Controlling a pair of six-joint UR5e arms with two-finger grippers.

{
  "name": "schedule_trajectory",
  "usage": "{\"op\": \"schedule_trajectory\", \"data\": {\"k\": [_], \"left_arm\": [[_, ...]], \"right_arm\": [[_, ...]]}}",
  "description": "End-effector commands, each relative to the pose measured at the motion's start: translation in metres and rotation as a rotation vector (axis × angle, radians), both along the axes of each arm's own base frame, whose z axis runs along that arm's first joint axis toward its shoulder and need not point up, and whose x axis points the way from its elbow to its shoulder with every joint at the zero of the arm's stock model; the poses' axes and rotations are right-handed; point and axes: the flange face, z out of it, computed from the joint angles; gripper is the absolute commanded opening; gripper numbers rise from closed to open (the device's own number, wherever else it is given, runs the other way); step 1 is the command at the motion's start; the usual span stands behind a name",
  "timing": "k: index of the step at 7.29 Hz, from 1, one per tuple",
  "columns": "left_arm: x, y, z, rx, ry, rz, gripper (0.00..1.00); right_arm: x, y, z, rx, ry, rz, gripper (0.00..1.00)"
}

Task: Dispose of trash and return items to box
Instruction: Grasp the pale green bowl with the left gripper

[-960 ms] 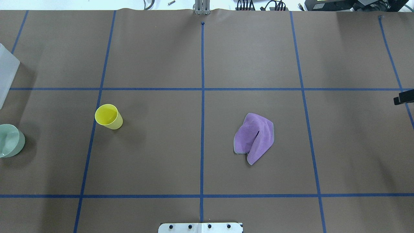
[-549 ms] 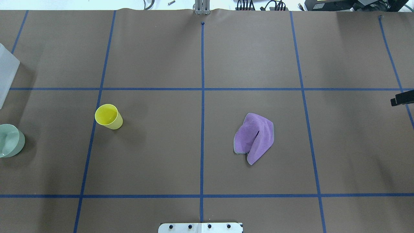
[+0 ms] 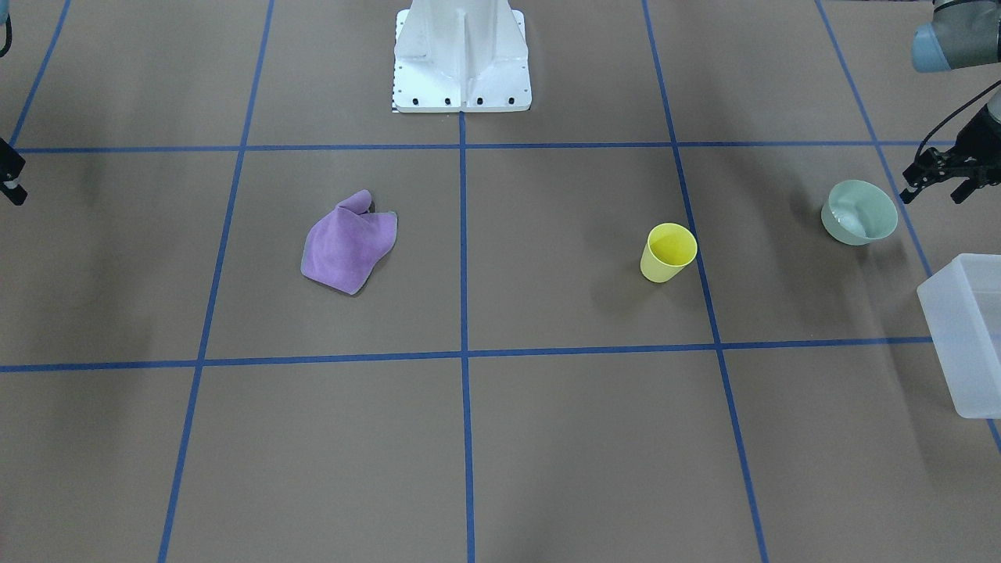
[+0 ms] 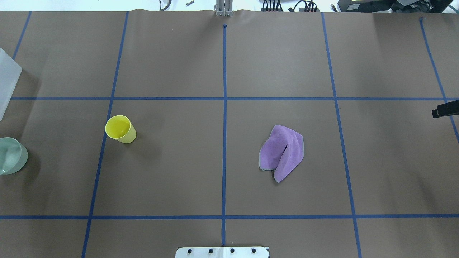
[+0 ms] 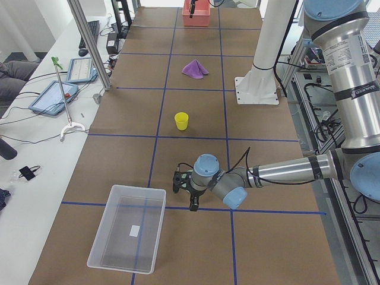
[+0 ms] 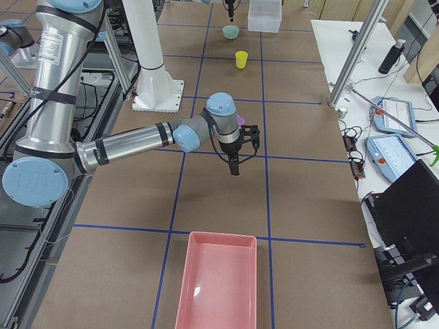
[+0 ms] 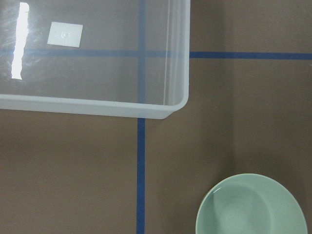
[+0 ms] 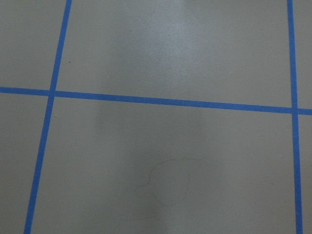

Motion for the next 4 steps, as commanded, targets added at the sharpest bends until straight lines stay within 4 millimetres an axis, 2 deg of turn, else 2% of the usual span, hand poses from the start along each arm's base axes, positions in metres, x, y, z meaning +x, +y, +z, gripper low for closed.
{"op": "schedule_trajectory", "data": {"k": [1,2,3,4], "left_arm": [[0.023,0.005,0.010,0.012,-0.030,0.027,0.98],[0.027,0.002,0.016,0.029,-0.017,0.027,0.92],[0.041,0.002,0.015,0.013,-0.002,0.031,0.62],[0.051,-0.004,0.008,0.007,0.013,0.026,0.26]], "right_arm": [[-0.001,0.000,0.000,0.003,0.006,0.002,1.00],[-0.001,-0.001,0.002,0.004,0.013,0.004,1.00],[-0.001,-0.001,0.000,0.008,0.016,0.007,1.00],[-0.001,-0.001,0.000,0.010,0.016,0.006,1.00]]}}
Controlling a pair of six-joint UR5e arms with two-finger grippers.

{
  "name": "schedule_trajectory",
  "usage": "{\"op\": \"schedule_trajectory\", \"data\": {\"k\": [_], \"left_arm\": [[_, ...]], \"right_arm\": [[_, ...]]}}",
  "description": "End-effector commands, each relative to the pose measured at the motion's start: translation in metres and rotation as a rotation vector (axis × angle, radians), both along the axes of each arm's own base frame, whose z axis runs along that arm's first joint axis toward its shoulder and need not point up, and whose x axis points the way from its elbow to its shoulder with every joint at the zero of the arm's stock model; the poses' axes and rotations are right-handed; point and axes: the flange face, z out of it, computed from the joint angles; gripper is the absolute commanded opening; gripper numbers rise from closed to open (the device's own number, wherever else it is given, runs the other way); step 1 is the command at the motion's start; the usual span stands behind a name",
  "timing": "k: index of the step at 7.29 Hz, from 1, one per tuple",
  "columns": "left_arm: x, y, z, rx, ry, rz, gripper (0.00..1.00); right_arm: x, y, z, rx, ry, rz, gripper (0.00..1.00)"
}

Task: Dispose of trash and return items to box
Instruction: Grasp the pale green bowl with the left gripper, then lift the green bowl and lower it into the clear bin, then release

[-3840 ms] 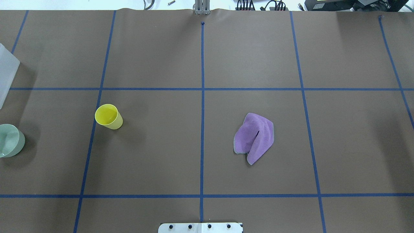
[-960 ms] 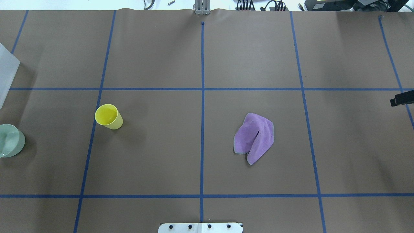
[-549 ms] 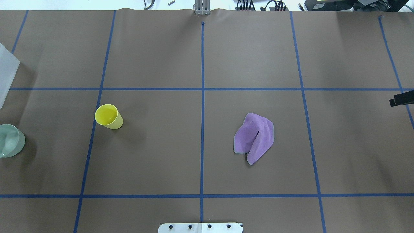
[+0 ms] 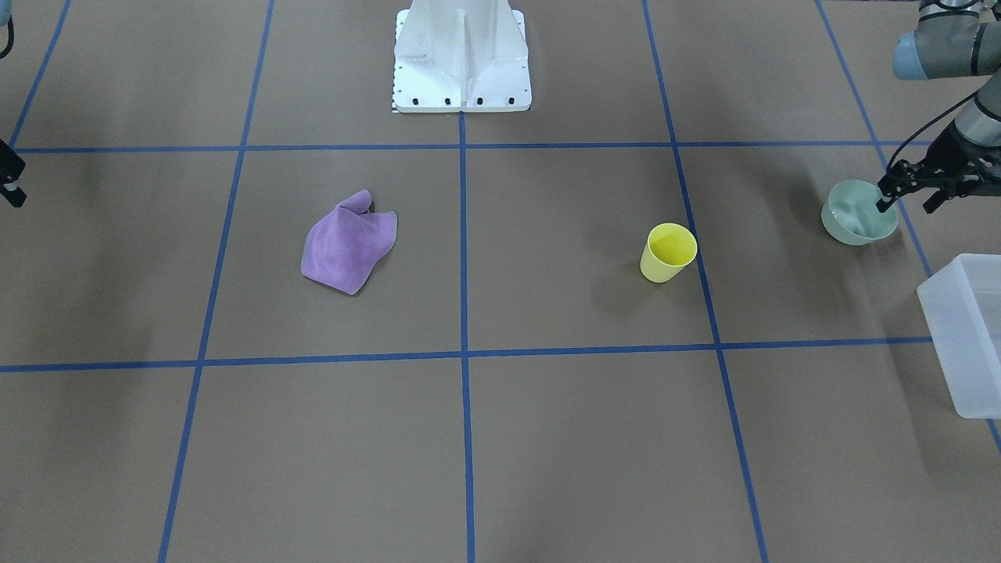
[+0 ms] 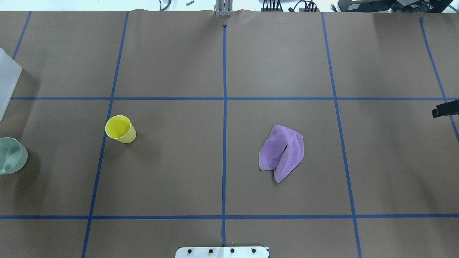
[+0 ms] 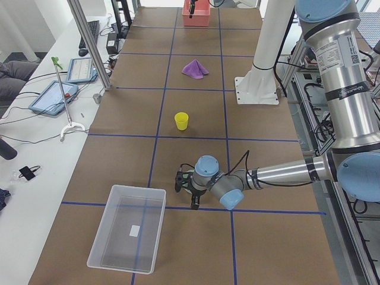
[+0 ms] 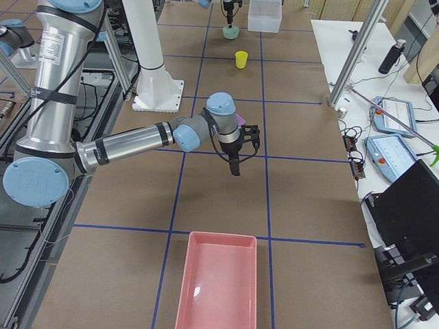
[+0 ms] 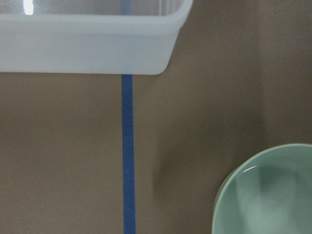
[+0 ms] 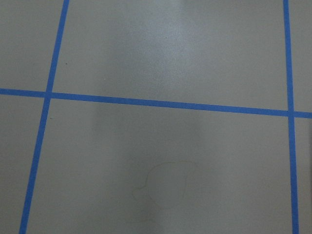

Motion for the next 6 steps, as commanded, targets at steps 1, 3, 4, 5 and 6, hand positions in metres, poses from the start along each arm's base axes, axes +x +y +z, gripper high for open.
{"op": "schedule_trajectory", "data": {"k": [1,3,4,5,6], "left_arm": [[0.015,-0.007,-0.011,0.018,0.041,0.003,0.00],[0.017,-0.008,-0.017,0.033,0.056,0.009,0.00],[0.018,-0.007,-0.020,0.027,0.073,0.023,0.00],[0.019,-0.004,-0.040,0.020,0.138,0.065,0.00],[0.010,-0.004,-0.060,0.024,0.191,0.072,0.00]], "right_arm": [[0.000,0.000,-0.001,0.004,0.002,0.000,1.00],[-0.001,-0.001,-0.002,0.007,0.002,0.001,1.00],[-0.002,-0.004,-0.005,0.013,-0.002,0.002,1.00],[-0.002,-0.004,-0.006,0.014,-0.002,0.002,1.00],[-0.002,-0.004,-0.006,0.014,-0.002,0.002,1.00]]}}
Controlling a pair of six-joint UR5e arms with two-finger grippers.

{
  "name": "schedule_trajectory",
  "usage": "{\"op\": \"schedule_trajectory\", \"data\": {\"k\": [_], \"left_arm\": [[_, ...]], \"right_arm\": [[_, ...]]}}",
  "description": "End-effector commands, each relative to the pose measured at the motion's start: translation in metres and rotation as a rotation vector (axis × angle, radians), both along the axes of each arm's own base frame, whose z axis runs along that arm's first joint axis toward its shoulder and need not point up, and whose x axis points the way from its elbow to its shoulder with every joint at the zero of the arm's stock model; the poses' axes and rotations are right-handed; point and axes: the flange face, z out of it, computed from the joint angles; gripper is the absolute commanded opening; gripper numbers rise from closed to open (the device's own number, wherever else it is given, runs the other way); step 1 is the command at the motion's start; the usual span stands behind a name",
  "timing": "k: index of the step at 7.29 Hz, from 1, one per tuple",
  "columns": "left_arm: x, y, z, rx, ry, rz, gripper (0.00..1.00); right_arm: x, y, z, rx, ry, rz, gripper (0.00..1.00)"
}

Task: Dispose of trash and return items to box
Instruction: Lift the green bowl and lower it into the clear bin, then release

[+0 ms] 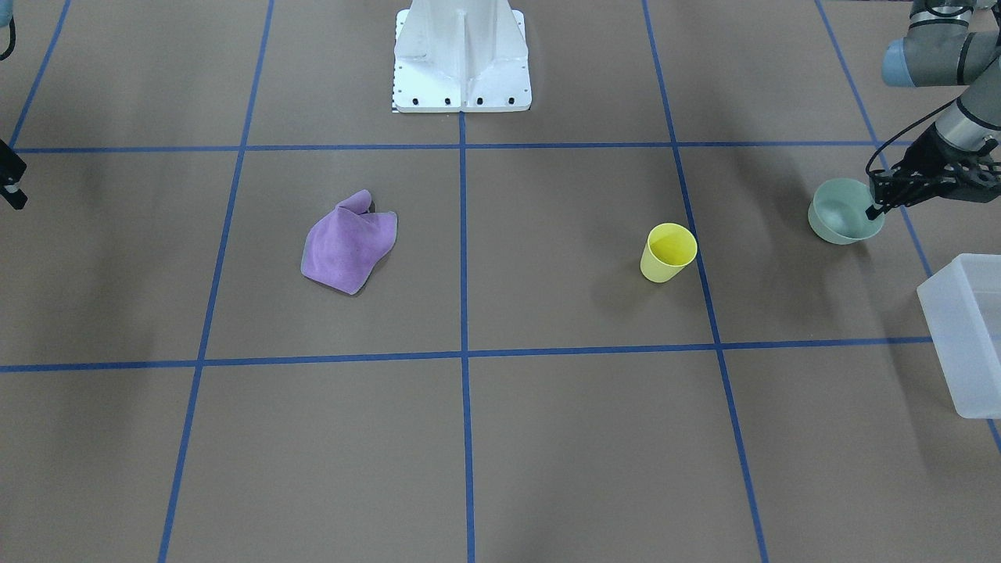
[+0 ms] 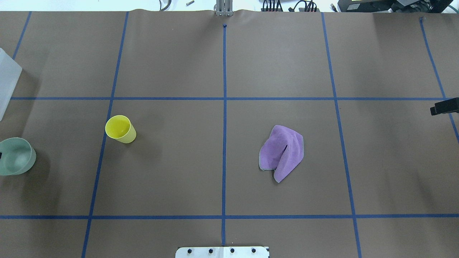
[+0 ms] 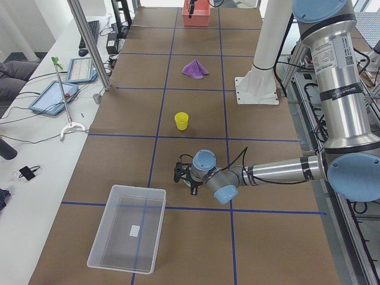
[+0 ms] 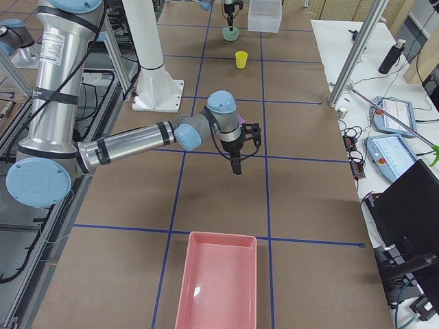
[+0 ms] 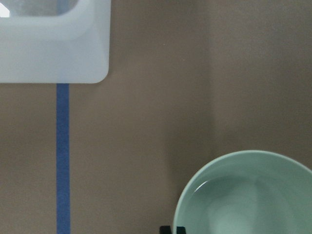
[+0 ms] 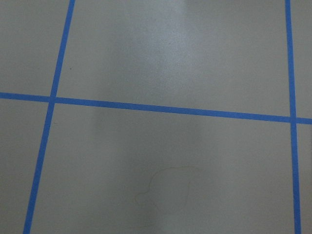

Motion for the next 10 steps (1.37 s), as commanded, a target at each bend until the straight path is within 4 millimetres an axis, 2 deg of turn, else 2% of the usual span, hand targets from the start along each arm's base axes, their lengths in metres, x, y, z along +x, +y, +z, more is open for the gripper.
{"op": "schedule_trajectory", "data": {"k": [1,2,3,4,5,7,8,9,10], "left_arm": [[-0.032,-0.011,-0.029,-0.012,0.071,-0.039,0.00],[-0.052,-0.021,-0.030,-0.052,0.050,-0.087,0.00],[-0.056,-0.029,-0.031,-0.066,0.037,-0.097,0.00],[-0.085,-0.035,-0.020,-0.050,-0.011,-0.113,0.00],[-0.127,-0.068,-0.025,-0.010,-0.076,-0.113,0.00],[-0.198,-0.159,-0.019,0.018,-0.176,-0.050,0.00],[-0.206,-0.193,0.000,0.002,-0.182,-0.041,0.00],[-0.211,-0.232,0.009,-0.005,-0.252,-0.055,0.00],[-0.216,-0.252,0.035,0.001,-0.356,-0.075,0.00]], "right_arm": [[0.000,-0.001,-0.001,0.003,-0.001,0.000,1.00],[-0.001,-0.001,-0.001,0.003,-0.001,-0.001,1.00],[-0.002,0.000,-0.001,0.001,-0.002,-0.004,1.00],[-0.002,0.000,-0.002,0.003,-0.003,-0.004,1.00],[-0.002,0.000,0.001,-0.001,0.001,-0.004,1.00],[-0.003,0.000,0.001,-0.003,0.000,-0.005,1.00],[-0.003,0.000,0.001,-0.002,-0.002,-0.006,1.00],[-0.004,0.000,0.001,-0.001,0.000,-0.006,1.00],[-0.005,0.000,0.001,-0.001,0.000,-0.009,1.00]]}}
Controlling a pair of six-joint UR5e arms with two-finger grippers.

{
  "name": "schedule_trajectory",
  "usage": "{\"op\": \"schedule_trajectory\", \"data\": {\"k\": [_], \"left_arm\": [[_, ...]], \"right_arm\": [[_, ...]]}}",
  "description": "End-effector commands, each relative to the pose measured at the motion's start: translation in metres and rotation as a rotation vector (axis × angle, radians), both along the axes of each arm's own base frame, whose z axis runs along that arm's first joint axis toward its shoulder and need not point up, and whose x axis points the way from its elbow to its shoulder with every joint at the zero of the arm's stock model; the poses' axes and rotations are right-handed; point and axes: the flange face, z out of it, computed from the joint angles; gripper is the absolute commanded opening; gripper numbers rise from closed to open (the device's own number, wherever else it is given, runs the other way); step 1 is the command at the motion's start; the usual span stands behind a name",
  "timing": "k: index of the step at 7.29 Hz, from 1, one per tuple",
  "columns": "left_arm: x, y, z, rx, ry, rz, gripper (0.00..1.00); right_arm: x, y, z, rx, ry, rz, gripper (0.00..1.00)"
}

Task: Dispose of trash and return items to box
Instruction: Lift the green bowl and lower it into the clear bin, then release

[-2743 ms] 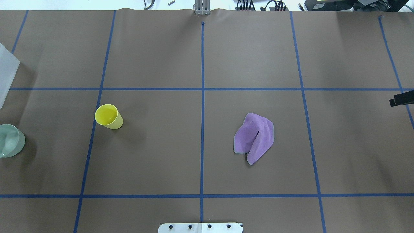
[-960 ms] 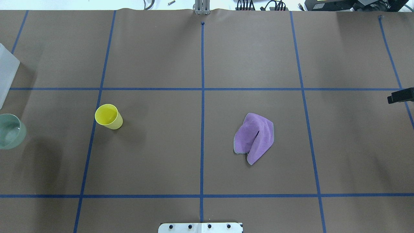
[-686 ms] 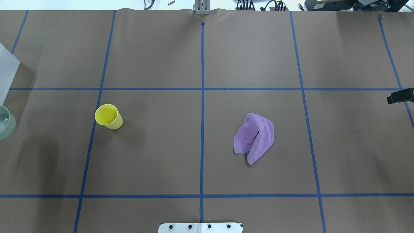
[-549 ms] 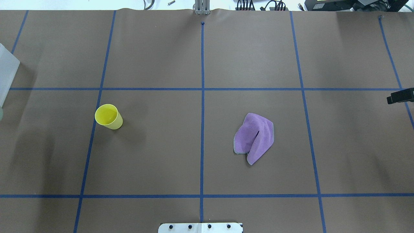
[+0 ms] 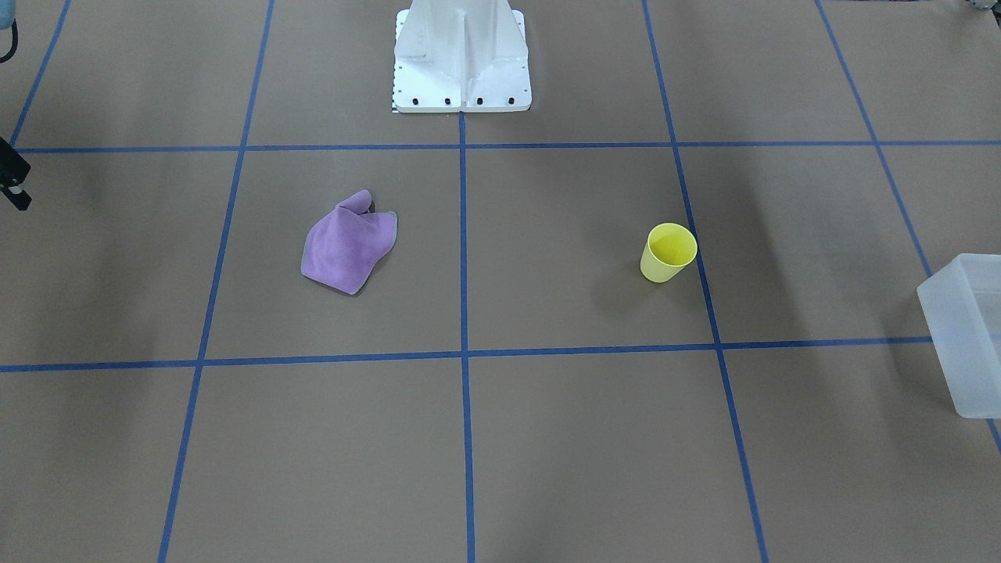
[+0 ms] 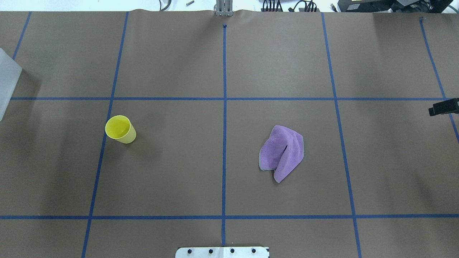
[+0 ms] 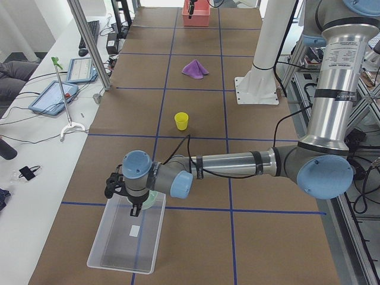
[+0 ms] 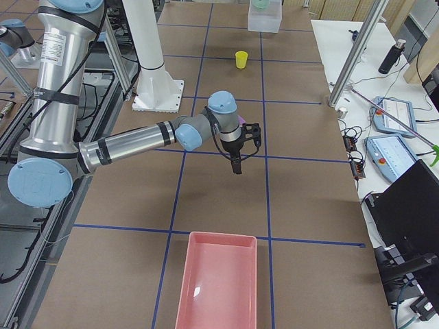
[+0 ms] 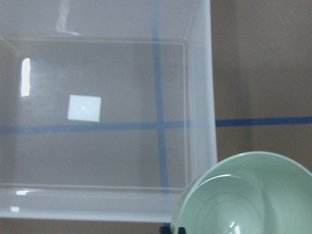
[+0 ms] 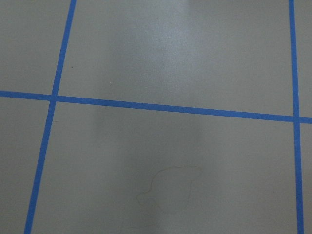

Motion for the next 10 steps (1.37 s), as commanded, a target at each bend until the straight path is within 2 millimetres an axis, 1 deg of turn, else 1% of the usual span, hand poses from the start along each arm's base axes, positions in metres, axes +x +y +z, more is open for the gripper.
{"op": "schedule_trajectory", "data": {"k": [1,2,3,4,5,6,7,8,9,10], "left_arm": [[-0.003,-0.041,0.042,0.008,-0.140,-0.014,0.00],[0.019,-0.040,0.049,0.019,-0.145,0.018,0.00],[0.036,-0.037,0.059,0.048,-0.165,0.032,0.00],[0.056,-0.033,0.060,0.034,-0.143,-0.002,0.00],[0.089,-0.028,0.060,0.037,-0.120,-0.009,0.00],[0.094,-0.027,0.060,0.040,-0.116,-0.006,0.00],[0.093,-0.021,0.065,0.035,-0.115,-0.005,0.00],[0.092,-0.010,0.073,0.047,-0.112,-0.004,0.22],[0.091,-0.007,0.071,0.065,-0.115,0.011,0.96],[0.090,-0.012,0.054,0.107,-0.108,0.028,0.99]], "right_arm": [[-0.002,0.000,-0.001,0.002,-0.001,-0.004,1.00],[-0.002,0.000,-0.001,0.003,0.001,-0.004,1.00],[-0.002,0.000,-0.002,0.006,-0.001,-0.005,1.00],[-0.001,0.000,-0.002,0.008,-0.003,-0.004,1.00],[-0.002,0.000,-0.004,0.017,-0.007,-0.004,1.00],[-0.003,0.000,-0.003,0.014,-0.006,-0.006,1.00],[-0.002,0.001,-0.003,0.016,-0.007,-0.006,1.00],[-0.003,0.000,-0.004,0.017,-0.008,-0.006,1.00],[-0.003,0.000,-0.004,0.017,-0.008,-0.006,1.00],[-0.003,0.000,-0.004,0.017,-0.008,-0.007,1.00]]}}
